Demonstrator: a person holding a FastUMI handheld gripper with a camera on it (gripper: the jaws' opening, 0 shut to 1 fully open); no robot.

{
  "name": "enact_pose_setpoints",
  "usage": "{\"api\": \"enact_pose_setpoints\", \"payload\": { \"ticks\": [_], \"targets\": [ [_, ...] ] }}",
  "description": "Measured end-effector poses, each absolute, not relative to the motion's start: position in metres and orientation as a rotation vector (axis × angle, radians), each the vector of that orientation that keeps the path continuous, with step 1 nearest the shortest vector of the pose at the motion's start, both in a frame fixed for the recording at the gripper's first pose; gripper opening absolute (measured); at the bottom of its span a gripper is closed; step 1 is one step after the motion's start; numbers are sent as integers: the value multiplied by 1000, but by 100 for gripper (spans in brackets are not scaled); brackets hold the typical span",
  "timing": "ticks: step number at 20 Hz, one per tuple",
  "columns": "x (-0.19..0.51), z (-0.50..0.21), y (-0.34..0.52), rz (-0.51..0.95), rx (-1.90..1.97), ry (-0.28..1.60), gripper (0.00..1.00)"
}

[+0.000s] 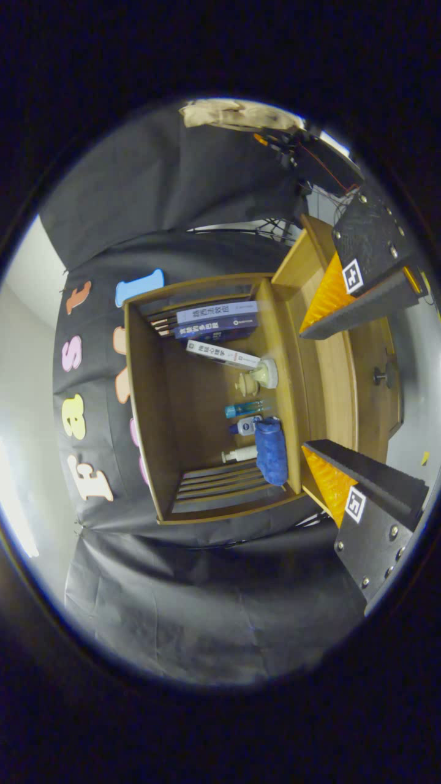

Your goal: Pull open the drawer, take out the items inside it, and place them on the countertop above the cabinet.

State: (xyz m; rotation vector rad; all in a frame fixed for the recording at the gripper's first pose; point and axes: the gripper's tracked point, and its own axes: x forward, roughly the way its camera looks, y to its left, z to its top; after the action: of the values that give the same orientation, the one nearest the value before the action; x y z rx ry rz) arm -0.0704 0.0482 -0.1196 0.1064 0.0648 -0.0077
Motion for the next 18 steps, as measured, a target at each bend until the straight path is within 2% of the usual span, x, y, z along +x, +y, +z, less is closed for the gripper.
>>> {"api": "enact_pose_setpoints", "payload": {
  "ticks": [7, 12, 18],
  "targets": [
    [-74, -187, 53, -3, 34, 81, 99],
    [-65, -257, 63, 37, -12, 182, 99],
    [-34, -274, 63, 46, -11, 207, 99]
  ]
}}
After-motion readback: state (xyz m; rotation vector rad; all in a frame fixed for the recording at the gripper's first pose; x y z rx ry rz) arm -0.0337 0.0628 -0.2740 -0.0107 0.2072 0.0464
